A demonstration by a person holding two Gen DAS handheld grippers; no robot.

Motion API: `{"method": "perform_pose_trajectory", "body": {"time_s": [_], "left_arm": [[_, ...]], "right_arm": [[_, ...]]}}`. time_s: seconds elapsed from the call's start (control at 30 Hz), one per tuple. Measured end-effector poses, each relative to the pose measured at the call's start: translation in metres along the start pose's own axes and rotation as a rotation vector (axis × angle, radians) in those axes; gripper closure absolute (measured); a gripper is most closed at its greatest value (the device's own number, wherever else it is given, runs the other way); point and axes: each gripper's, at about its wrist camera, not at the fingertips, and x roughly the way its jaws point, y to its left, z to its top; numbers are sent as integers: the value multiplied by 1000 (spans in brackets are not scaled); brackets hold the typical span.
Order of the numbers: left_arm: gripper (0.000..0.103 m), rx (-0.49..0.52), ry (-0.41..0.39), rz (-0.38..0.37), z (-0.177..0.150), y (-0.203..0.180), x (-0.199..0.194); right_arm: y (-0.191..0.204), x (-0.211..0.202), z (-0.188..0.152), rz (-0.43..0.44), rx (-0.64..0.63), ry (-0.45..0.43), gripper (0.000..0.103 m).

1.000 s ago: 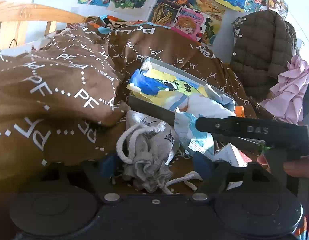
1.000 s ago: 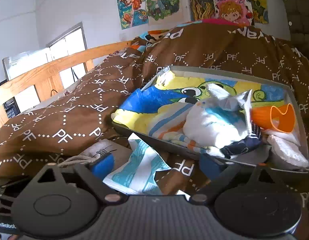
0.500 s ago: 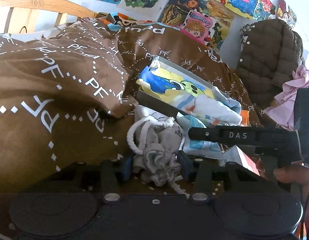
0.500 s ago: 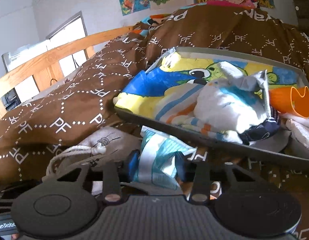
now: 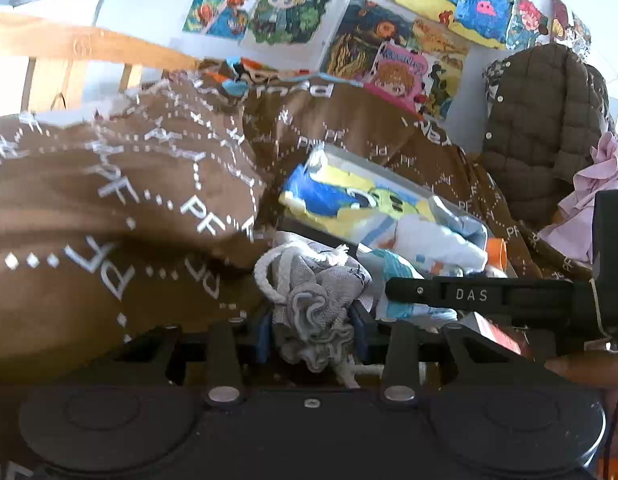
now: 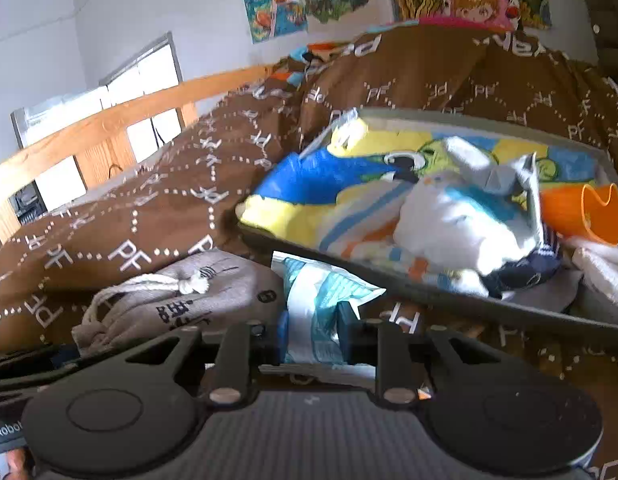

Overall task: Organize soft objects
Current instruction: 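Lift the pouch and cloth and carry both over the tray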

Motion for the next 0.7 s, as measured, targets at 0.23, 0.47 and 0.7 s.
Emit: {"method": "perform_pose_trajectory", "body": {"time_s": [0.23, 0.47, 0.7], "left_arm": [[63, 10, -61, 4, 25, -11, -14], [63, 29, -125, 0, 66, -29, -16], [63, 82, -201, -40, 111, -54, 16]], "right_arm": [[3, -17, 9, 17, -18, -79, 76], [-10, -49, 31, 2, 9, -198, 76], [-30, -53, 39, -31, 65, -243, 76]]}}
